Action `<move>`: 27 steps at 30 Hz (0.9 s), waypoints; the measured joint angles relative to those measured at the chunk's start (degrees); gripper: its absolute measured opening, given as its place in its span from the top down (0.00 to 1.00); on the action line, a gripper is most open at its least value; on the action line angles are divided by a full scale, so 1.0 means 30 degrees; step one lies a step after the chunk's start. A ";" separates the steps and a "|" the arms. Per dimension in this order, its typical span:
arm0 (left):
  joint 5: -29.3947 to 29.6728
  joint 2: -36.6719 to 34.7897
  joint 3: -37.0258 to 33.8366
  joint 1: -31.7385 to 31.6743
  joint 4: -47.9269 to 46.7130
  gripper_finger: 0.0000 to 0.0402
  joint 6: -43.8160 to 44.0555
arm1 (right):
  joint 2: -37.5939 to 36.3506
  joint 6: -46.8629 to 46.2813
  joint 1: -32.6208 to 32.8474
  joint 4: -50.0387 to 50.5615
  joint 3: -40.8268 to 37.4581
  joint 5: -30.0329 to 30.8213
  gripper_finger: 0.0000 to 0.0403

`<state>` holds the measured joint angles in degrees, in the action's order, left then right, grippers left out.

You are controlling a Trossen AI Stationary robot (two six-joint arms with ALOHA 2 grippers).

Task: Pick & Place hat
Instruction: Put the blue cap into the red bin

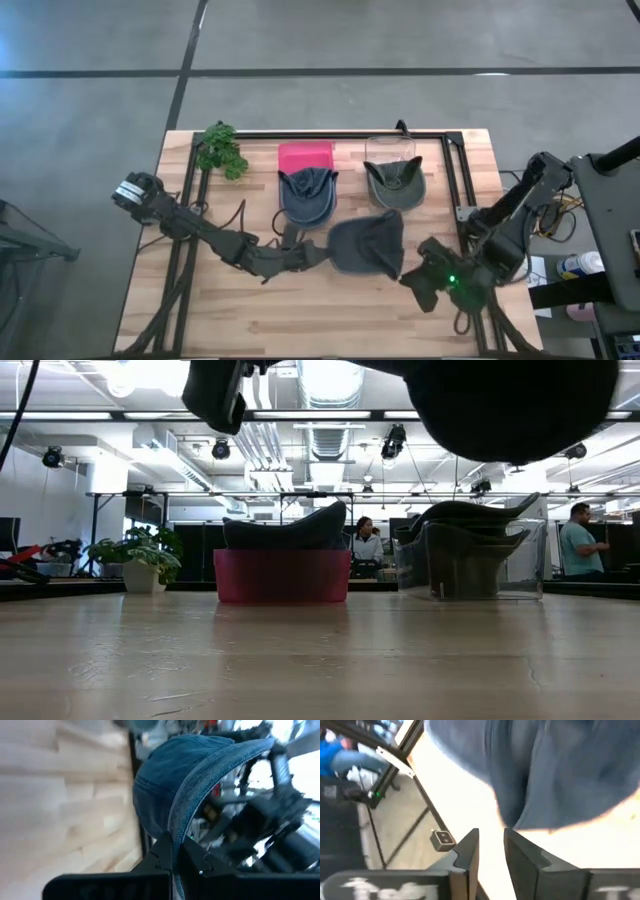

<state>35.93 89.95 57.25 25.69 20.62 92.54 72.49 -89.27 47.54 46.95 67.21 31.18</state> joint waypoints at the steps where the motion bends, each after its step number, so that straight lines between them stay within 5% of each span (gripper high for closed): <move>1: 0.0482 0.0000 0.0000 -0.0060 0.0255 0.98 -0.0232 | 0.0229 -0.0879 0.0370 -0.0144 -0.0097 0.0336 0.78; 5: 0.3092 -0.0007 -0.0005 -0.0438 0.1488 0.98 -0.1676 | 0.1155 -0.5388 0.1741 -0.0619 -0.0162 0.3369 0.72; 12: 0.6072 -0.0022 -0.0015 -0.0819 0.5641 0.98 -0.8337 | 0.3476 -1.2933 0.2114 -0.0909 -0.0229 1.2011 0.59; 18: 0.6647 -0.0029 -0.0015 -0.1459 0.8528 0.98 -1.3092 | 0.3714 -1.1709 -0.1053 -0.2317 -0.0083 1.3273 0.52; 27: 0.6128 -0.0031 -0.0095 -0.2406 0.8618 0.98 -1.3675 | 0.3002 -0.8544 -0.3712 -0.5542 -0.0046 1.4696 0.51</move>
<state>54.31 89.86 56.97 18.47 46.48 51.52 81.49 -114.91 36.40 30.32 67.07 75.26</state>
